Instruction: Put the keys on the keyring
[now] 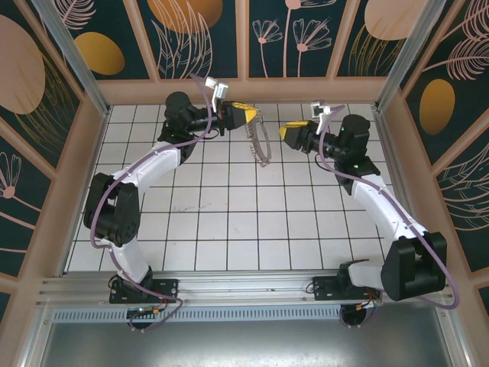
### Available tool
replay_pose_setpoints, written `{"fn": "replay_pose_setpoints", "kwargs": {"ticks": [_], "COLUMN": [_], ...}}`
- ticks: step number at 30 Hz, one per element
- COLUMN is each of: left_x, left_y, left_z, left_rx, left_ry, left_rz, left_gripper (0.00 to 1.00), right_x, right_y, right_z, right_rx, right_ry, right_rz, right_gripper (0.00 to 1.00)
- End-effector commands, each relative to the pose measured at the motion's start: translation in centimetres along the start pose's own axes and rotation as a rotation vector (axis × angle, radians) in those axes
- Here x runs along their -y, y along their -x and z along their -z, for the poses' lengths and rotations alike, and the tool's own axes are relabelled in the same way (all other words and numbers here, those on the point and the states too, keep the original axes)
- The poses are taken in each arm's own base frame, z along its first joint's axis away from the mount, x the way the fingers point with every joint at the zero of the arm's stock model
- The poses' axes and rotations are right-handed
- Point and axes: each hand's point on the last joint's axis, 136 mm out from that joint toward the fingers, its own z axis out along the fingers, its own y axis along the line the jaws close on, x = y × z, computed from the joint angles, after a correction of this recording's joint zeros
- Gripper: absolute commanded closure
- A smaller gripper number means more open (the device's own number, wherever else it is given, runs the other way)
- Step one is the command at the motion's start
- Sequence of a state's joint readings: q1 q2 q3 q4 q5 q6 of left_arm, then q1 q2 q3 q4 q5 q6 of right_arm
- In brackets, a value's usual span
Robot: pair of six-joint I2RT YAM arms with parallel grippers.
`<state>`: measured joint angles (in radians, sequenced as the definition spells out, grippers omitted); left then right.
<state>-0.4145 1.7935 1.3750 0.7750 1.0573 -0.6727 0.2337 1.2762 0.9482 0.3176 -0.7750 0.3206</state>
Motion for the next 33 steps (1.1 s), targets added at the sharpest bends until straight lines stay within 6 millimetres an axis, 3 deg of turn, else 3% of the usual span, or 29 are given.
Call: {"fn": "replay_pose_setpoints", "kwargs": {"ticks": [1, 12, 24, 29, 33], "left_x": [2.4, 3.6, 3.9, 3.9, 3.9], "left_y": [1.9, 1.7, 1.5, 1.3, 1.4], "left_z": [-0.1, -0.5, -0.7, -0.9, -1.0], "left_rx": [0.041, 0.030, 0.023, 0.020, 0.022], "left_ry": [-0.036, -0.056, -0.063, -0.066, -0.066], "left_rz": [-0.058, -0.066, -0.069, -0.067, -0.068], "left_gripper": [1.00, 1.00, 1.00, 1.00, 1.00], "right_x": [-0.3, -3.1, -3.1, -3.2, -3.1], "right_y": [0.7, -0.8, 0.7, 0.6, 0.5], "right_z": [-0.6, -4.2, -4.6, -5.1, -5.2], "right_rx": [0.057, 0.000, 0.030, 0.015, 0.003], "right_ry": [-0.024, -0.015, -0.032, -0.017, -0.017], "right_rz": [0.020, 0.108, 0.135, 0.143, 0.148], "right_gripper": [0.55, 0.50, 0.51, 0.55, 0.67]}}
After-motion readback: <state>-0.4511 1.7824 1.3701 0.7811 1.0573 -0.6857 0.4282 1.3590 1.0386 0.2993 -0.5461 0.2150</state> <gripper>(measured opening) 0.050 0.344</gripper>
